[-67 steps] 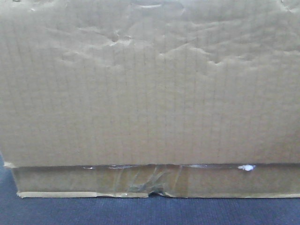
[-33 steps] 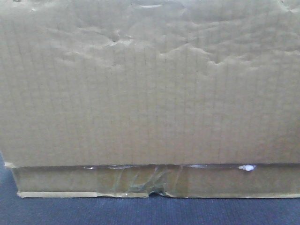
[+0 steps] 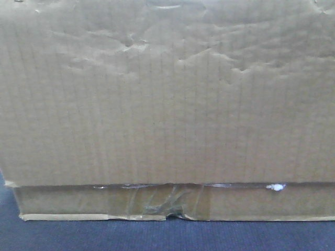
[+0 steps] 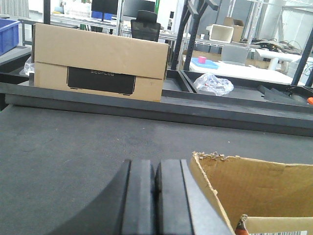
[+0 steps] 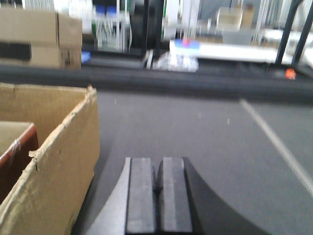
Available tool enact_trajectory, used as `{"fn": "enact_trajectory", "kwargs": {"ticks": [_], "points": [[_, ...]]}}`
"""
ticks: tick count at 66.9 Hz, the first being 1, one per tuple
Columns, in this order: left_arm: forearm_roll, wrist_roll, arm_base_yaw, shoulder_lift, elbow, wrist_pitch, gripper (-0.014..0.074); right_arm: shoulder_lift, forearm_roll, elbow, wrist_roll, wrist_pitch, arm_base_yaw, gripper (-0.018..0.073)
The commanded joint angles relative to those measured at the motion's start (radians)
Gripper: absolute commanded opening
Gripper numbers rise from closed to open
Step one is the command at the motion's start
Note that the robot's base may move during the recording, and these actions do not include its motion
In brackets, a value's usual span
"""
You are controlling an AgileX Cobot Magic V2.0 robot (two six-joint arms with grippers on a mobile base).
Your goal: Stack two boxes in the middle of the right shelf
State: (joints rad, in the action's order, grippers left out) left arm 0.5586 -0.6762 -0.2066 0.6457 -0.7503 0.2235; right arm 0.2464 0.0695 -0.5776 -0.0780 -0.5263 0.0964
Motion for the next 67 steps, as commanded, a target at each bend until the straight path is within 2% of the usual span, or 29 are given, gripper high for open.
{"fn": "enact_trajectory", "kwargs": {"ticks": [1,12,20,27,35,39,46,54,62,67], "points": [[0.005,-0.007,0.005,-0.006,0.000,-0.022,-0.0111,0.133,0.013,-0.092,-0.002,-0.076,-0.003,-0.0167],[0.005,-0.007,0.005,-0.006,0.000,0.010,-0.0111,0.383,0.029,-0.234,-0.002,-0.109,-0.003,-0.0167],[0.005,-0.007,0.005,-0.006,0.000,0.048,-0.0111,0.502,0.093,-0.272,-0.002,-0.107,-0.003,-0.0167],[0.005,-0.007,0.005,-0.006,0.000,0.059,-0.0111,0.595,0.100,-0.305,-0.004,-0.120,-0.008,-0.0167],[0.005,-0.007,0.005,-0.006,0.000,0.059,-0.0111,0.702,0.096,-0.393,-0.022,-0.193,-0.059,-0.0151],[0.005,-0.007,0.005,0.006,0.000,0.066,-0.0111,0.732,0.082,-0.424,0.009,-0.211,-0.086,-0.0151],[-0.013,-0.007,0.005,0.057,-0.030,0.149,-0.0111,0.770,-0.005,-0.467,0.143,-0.234,-0.141,-0.0151],[-0.030,0.000,-0.009,0.170,-0.124,0.277,-0.0111,0.813,-0.202,-0.524,0.323,-0.288,-0.237,-0.0146],[-0.086,0.135,-0.081,0.316,-0.292,0.447,-0.0111,0.862,-0.386,-0.600,0.454,-0.395,-0.358,-0.0146],[-0.084,0.171,-0.155,0.419,-0.408,0.586,-0.0111,0.901,-0.416,-0.654,0.481,-0.453,-0.413,-0.0146]]}}
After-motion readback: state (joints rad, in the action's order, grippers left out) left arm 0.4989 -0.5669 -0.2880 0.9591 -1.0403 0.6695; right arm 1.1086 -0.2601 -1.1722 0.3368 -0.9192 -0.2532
